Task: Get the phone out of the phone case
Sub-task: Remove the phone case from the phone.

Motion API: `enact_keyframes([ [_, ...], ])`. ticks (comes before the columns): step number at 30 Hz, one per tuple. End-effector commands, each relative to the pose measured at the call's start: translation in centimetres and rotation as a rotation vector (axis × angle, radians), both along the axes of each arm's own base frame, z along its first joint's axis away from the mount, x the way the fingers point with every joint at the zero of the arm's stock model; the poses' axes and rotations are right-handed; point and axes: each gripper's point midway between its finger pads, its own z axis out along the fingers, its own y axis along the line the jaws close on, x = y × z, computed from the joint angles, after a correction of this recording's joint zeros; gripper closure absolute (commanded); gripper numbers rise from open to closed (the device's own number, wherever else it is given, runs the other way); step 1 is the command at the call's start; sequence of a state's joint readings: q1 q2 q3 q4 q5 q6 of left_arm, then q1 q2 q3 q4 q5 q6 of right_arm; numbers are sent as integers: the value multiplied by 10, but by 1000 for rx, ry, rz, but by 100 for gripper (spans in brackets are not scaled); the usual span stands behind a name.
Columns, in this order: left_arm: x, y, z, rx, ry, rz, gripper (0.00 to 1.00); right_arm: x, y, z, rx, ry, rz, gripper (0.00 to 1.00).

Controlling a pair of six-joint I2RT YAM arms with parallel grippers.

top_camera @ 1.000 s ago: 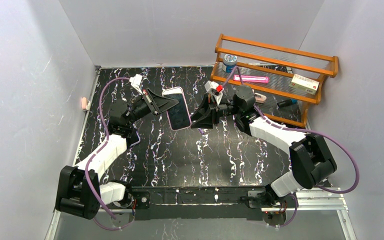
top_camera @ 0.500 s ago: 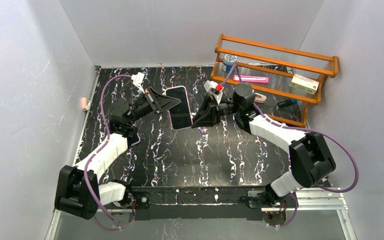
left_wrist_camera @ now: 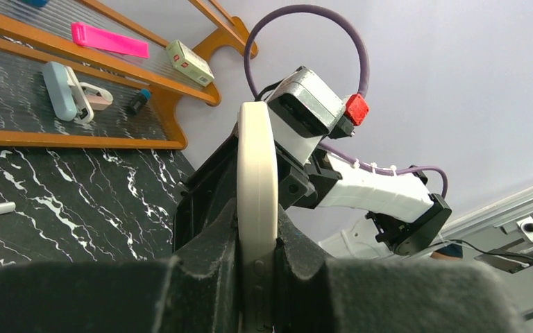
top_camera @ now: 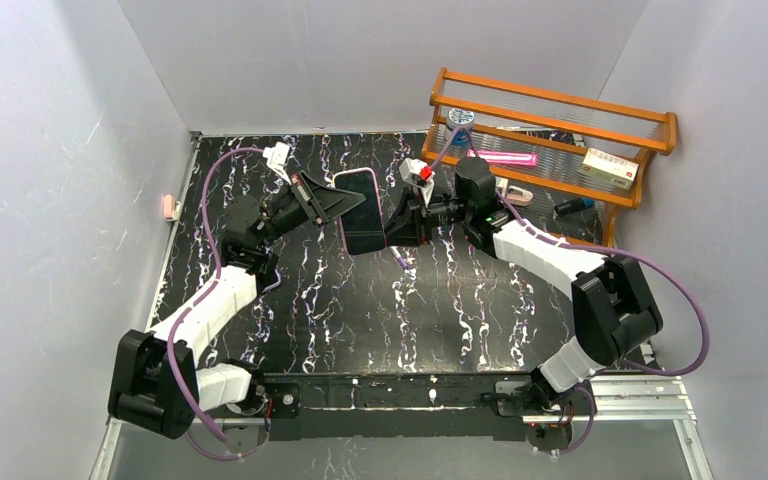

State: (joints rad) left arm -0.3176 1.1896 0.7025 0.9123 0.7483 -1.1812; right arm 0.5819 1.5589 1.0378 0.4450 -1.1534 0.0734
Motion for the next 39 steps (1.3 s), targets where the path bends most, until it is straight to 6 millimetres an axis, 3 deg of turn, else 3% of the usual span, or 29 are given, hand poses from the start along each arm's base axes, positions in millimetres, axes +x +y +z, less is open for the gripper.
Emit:
enact_keyframes([
  [1,-35,-17,26,-54,-24,-140,100,52,10,26,53,-171,-262,94],
  [7,-22,-14,11,-38,-29,-56,100,50,-1,37,91,-100,-364,80],
  [11,-6,-9,-2,-30,-22,38,100,43,-11,42,93,-36,-417,63],
  [18,18,9,-6,-49,-27,225,100,28,-29,45,71,103,-510,43],
  [25,31,18,-9,-66,-5,312,100,2,-30,51,123,322,-446,36],
  [29,33,21,-9,-73,0,337,100,-1,-33,48,149,410,-463,35],
  [34,33,28,-11,-77,-2,375,100,6,-43,45,183,441,-567,33],
  [39,33,29,-15,-76,8,376,100,-9,-40,57,194,420,-469,34],
])
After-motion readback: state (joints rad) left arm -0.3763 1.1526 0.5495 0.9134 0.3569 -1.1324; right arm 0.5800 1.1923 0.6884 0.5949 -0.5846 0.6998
